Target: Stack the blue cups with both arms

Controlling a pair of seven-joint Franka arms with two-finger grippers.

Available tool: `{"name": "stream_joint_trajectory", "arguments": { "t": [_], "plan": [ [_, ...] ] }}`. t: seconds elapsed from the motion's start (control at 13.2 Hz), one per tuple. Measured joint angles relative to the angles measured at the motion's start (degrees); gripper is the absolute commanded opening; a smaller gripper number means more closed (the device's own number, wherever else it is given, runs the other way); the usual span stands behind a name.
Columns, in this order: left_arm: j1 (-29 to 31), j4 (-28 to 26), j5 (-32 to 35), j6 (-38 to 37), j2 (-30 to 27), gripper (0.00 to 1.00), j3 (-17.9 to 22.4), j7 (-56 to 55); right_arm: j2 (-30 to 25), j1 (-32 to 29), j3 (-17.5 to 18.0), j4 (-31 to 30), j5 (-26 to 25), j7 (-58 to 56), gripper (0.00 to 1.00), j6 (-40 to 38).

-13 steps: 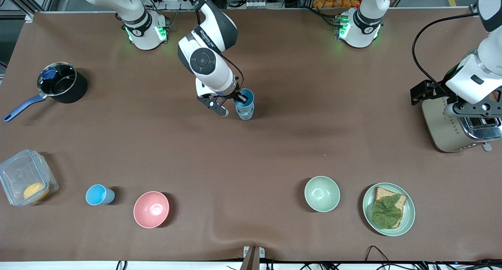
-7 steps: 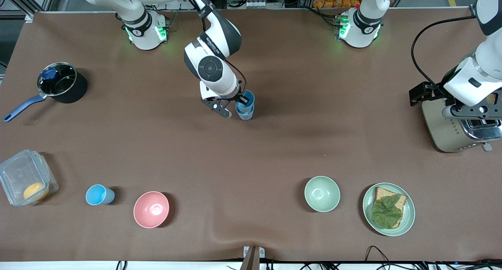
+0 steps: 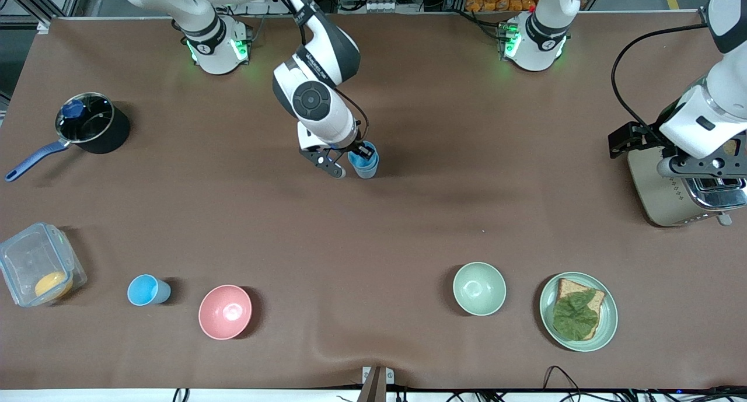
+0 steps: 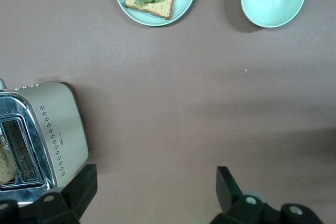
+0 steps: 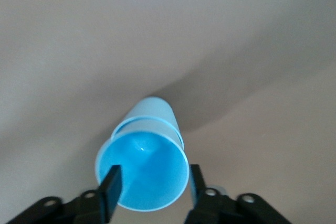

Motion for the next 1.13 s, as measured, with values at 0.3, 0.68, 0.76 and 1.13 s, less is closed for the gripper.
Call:
{"name": "stream_joint_trajectory", "arguments": {
  "t": [0.3,0.68,0.76,1.13],
  "plan": [
    [-0.1,2.0,0.0,0.0,-0.2,1.0,-0.2,0.0,-3.4,-8.4,-1.9,12.2,-2.9,-13.8,1.0,-23.6],
    [0.0,2.3,-2.4,-0.1,-1.3,1.0,-0.2,-2.8,-8.5,-24.5,-2.4,18.4,-6.1,-40.0,1.0,-38.1],
    [0.0,2.3,-2.4,-0.3,-1.4,1.0,-0.2,-2.8,-9.8,-27.2,-2.5,18.4,-8.7,-44.2,1.0,-39.4],
    [-0.2,4.4,-2.4,-2.6,-1.4,1.0,-0.2,-2.8,-16.0,-36.5,-2.5,18.3,-14.1,-60.7,1.0,-40.0]
  ]
}}
